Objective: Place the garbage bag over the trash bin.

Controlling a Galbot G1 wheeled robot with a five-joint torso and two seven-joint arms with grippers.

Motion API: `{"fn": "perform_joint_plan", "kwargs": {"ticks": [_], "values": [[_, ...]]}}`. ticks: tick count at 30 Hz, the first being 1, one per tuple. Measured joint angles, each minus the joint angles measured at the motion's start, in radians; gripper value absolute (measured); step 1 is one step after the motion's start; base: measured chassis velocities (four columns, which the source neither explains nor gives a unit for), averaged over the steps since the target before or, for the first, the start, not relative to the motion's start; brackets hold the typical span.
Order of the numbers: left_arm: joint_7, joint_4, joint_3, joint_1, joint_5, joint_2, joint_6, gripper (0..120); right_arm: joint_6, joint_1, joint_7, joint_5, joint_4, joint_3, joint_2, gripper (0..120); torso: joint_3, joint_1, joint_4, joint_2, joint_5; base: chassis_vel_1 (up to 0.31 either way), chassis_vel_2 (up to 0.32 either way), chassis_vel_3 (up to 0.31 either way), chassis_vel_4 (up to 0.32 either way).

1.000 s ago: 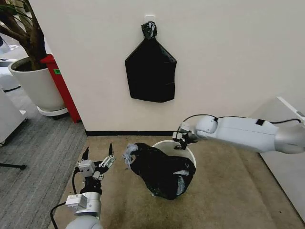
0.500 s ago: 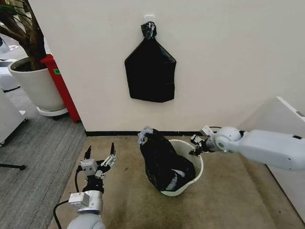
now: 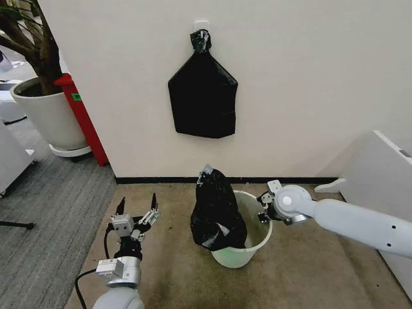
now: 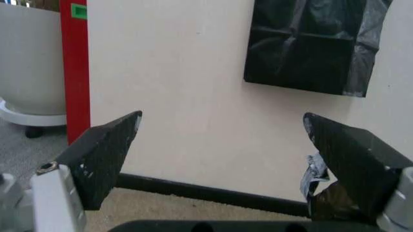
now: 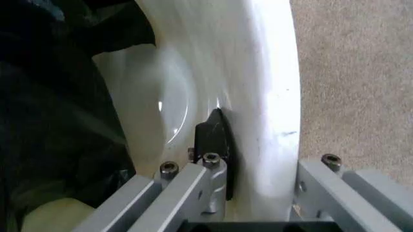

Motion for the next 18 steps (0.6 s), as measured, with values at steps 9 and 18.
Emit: {"fn": "perform_joint_plan", "kwargs": {"ticks": [9, 18], "values": [[0.001, 0.005, 0.002, -0.001, 0.000, -0.003, 0.000, 99, -0.001, 0.015, 0.094, 0.082, 0.015, 0.064, 0.020, 22, 0.000, 0.000, 0.0001, 0.000, -0.0009, 0.000, 0.000, 0.000, 0.000], [0.002, 0.063, 0.005, -0.018, -0.017, 0.002, -0.003, 99, 0.002, -0.045, 0.144, 0.070, 0.110, 0.248, 0.010, 57, 0.000, 0.000, 0.0000, 0.000, -0.0007, 0.000, 0.000, 0.000, 0.000]]}}
